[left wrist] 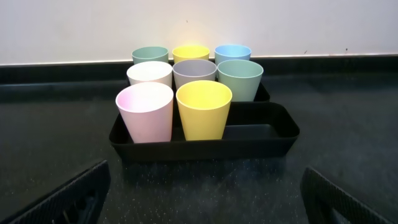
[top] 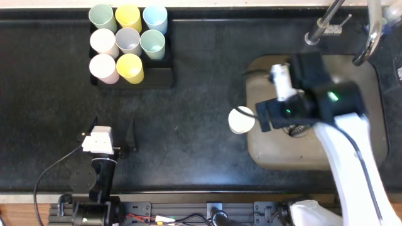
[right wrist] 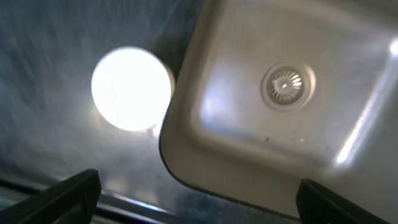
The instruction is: Store Cups
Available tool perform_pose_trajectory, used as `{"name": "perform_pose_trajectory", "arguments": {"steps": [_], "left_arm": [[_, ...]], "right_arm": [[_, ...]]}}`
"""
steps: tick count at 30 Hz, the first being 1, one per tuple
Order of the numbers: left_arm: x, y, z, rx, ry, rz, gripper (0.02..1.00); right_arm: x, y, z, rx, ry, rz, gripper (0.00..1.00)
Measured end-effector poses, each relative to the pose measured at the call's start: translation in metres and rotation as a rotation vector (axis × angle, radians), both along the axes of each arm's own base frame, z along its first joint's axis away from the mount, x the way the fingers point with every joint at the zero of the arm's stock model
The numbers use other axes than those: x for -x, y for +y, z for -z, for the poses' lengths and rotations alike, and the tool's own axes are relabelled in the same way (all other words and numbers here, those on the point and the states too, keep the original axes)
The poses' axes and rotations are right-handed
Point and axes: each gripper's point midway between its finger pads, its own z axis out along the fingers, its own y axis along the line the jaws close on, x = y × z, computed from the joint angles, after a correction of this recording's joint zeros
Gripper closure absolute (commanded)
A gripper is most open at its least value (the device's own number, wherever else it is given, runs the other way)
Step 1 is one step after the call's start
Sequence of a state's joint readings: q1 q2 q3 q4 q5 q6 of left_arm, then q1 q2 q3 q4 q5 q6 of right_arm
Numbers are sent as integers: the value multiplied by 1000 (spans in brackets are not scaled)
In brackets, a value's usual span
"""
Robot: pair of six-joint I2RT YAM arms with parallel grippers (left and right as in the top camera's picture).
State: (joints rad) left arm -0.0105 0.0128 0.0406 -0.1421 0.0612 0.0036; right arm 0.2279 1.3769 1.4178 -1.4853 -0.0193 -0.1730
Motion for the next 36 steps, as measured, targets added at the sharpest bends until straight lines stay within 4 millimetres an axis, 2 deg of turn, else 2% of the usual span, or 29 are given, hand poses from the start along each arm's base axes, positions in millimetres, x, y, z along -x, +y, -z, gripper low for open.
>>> {"name": "perform_pose_trajectory", "arguments": {"steps": [5, 13, 20, 33, 36], "left_arm": [[0, 0, 0, 0, 0, 0, 20], [0, 0, 0, 0, 0, 0, 20], [0, 0, 0, 0, 0, 0, 20], [0, 0, 0, 0, 0, 0, 18], [0, 0, 0, 0, 0, 0, 23]], "right_arm": [[-12, 8, 37, 27, 128, -142, 5], [-25, 13, 71, 41, 210, -272, 5], [-38, 16, 87, 42, 214, -312, 3], [-49, 25, 109, 11, 236, -322, 5], [-49, 25, 113, 10, 250, -322, 106]]}}
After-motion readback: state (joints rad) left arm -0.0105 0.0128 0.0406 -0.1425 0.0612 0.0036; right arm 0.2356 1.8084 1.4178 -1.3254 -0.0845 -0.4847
